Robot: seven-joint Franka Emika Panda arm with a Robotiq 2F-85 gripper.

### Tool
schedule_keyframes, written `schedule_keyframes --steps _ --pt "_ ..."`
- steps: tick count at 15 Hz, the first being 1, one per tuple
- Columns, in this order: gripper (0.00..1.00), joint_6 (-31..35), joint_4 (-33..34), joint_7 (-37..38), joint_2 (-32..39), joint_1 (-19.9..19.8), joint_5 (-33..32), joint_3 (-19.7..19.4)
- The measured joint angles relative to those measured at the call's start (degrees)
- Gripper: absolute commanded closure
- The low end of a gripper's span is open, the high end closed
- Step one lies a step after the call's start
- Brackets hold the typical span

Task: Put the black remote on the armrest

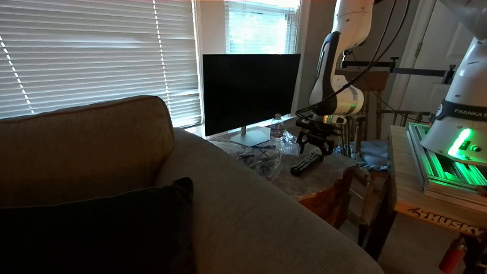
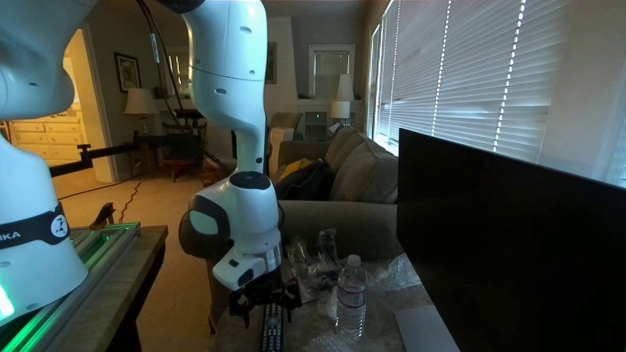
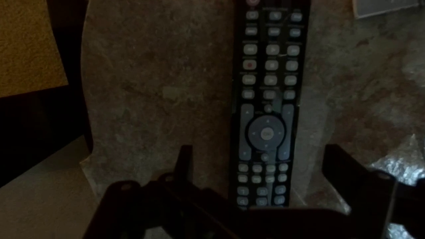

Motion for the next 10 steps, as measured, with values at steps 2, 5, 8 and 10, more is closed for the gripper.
schedule_keyframes --steps 2,5,8,10 --pt "0.0 0.14 0.17 -1.24 1.13 -0.11 -1.1 -0.13" --pt "0.0 0.24 0.28 -1.47 2.21 -0.04 -4.74 -1.06" --pt "0.0 0.48 0.79 -1.47 2.77 0.01 -6.5 -1.64" --pt "0.0 0.77 1.1 -1.47 3.05 0.05 -7.12 -1.79"
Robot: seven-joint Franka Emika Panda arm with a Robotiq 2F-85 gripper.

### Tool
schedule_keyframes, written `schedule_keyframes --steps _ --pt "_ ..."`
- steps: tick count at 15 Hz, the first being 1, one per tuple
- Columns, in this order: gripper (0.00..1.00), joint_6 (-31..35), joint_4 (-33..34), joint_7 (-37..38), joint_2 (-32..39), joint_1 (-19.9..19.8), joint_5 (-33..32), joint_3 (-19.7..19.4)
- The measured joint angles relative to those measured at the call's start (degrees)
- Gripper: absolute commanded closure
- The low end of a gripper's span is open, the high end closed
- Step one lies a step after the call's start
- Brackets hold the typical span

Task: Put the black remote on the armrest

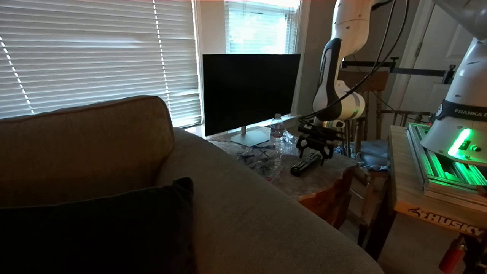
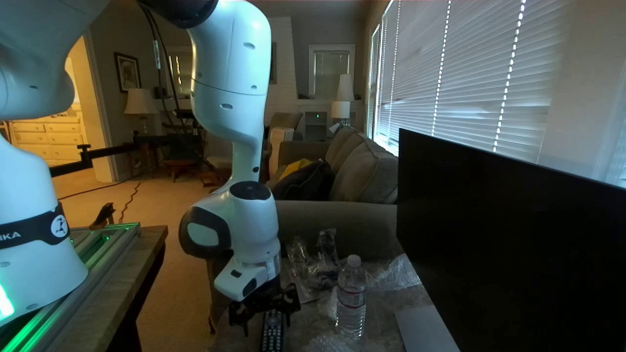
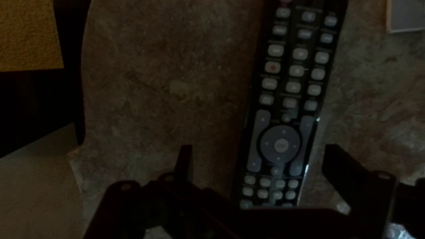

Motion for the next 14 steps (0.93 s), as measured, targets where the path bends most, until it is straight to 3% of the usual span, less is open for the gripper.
schedule_keyframes --steps 14 --pt "0.0 0.22 2.46 1.17 0.82 2.32 -0.07 -1.63"
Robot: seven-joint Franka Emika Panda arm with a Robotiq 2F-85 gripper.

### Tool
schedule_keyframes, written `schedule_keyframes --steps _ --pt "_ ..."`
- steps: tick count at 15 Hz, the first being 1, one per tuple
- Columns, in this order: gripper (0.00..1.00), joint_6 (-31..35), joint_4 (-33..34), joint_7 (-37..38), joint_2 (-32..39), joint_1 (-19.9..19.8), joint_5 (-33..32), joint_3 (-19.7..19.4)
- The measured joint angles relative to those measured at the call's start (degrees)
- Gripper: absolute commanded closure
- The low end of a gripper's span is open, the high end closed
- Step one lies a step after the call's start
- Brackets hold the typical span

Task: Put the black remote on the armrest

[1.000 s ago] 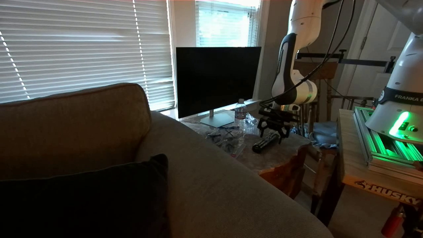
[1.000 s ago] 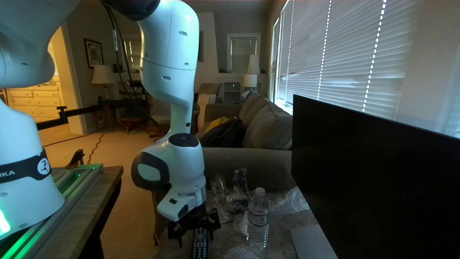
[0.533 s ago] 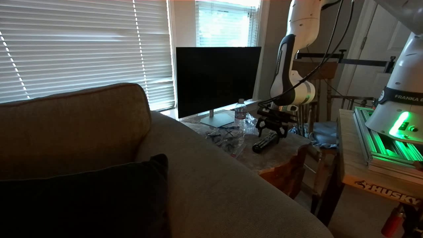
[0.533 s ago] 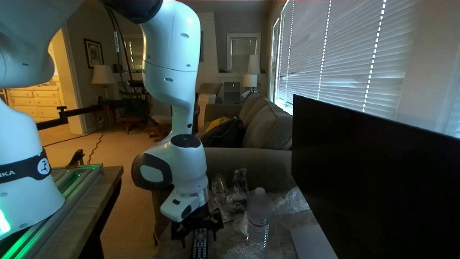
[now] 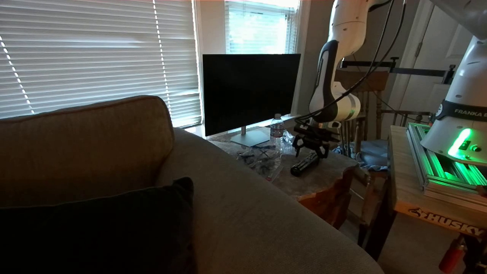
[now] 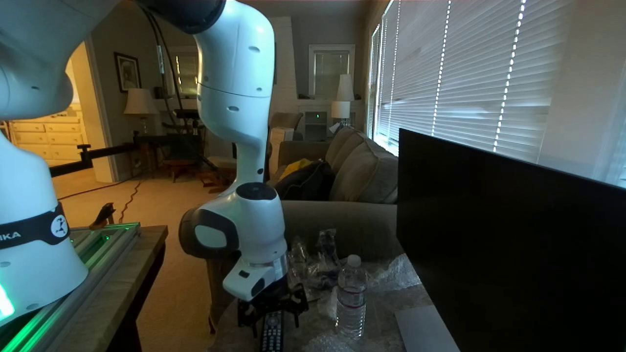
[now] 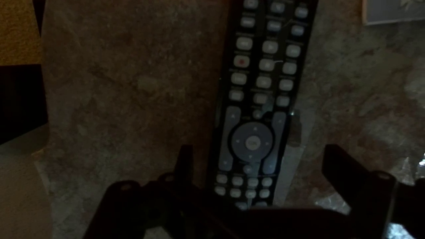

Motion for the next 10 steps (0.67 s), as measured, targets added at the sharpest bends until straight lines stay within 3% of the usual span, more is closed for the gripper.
schedule_keyframes --steps 5,6,7,10 --pt "0.0 -0.13 0.15 1.65 0.02 1.93 0.26 -1.48" --pt "0.1 -0.15 0.15 1.99 0.03 2.39 0.33 -1.81" --pt "0.27 -0.16 0.15 2.36 0.05 2.86 0.38 -2.13" --pt "0.5 -0.17 0.15 3.26 0.13 3.93 0.4 -2.86"
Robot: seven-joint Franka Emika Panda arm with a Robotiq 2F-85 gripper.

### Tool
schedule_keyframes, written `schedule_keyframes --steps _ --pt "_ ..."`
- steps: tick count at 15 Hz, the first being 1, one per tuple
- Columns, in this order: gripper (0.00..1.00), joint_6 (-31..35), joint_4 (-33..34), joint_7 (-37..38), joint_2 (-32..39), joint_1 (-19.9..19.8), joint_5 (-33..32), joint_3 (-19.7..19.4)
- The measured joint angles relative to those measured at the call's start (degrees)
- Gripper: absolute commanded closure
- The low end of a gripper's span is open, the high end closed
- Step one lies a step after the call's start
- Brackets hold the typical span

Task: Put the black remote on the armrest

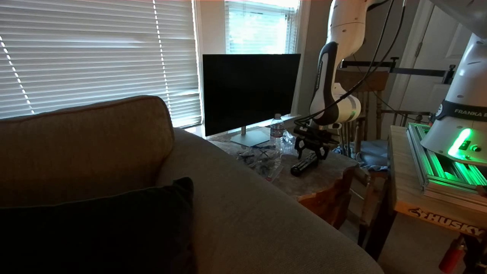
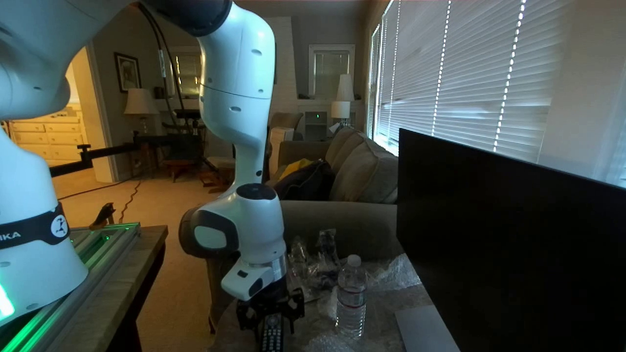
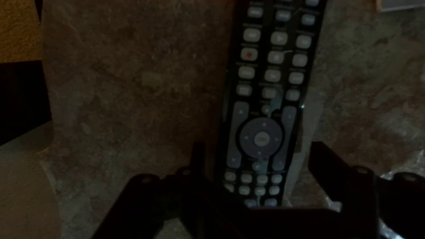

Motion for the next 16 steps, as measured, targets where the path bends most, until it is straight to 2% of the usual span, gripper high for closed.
schedule_keyframes --steps 3,11,16 --pt "0.71 0.0 0.0 0.27 0.1 0.49 0.0 -0.29" --pt "0.71 -1.51 -0.39 0.27 -0.48 0.67 0.0 -0.34" --pt "0.71 -7.52 -5.65 0.12 -7.79 0.66 -0.02 1.9"
